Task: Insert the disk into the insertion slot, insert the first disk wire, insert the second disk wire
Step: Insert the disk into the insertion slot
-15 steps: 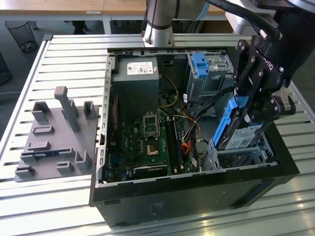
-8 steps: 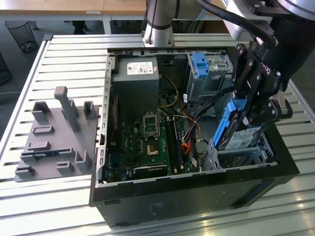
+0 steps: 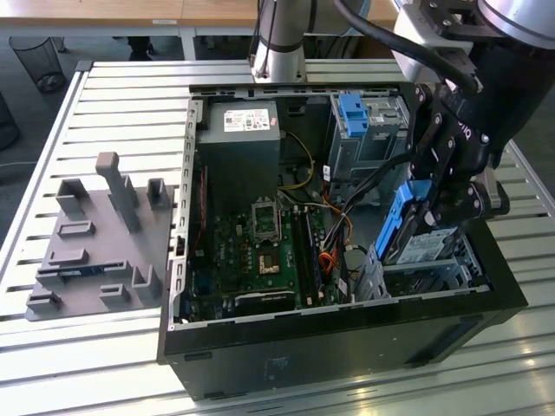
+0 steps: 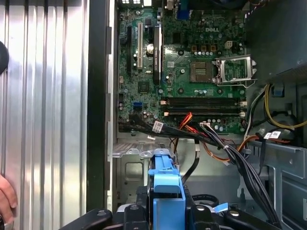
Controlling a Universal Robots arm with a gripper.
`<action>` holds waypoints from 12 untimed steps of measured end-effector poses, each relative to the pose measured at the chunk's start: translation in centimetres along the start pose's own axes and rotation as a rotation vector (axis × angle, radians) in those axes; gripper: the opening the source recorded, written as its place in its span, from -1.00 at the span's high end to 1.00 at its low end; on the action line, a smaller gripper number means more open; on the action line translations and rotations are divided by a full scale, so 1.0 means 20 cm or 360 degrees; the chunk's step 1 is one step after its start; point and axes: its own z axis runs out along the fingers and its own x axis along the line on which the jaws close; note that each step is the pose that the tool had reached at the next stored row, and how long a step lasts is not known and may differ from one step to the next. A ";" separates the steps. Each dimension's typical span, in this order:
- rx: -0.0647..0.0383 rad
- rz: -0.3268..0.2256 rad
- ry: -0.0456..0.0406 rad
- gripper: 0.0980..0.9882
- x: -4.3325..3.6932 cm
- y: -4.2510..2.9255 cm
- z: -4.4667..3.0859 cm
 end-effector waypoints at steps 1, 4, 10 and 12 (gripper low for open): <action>0.0000 0.0000 0.0000 0.40 0.000 0.000 0.004; 0.0000 0.0000 0.0000 0.40 0.000 0.000 0.018; 0.0000 0.0001 0.0000 0.40 0.000 -0.001 0.043; 0.0000 0.0001 0.0000 0.40 0.000 -0.001 0.050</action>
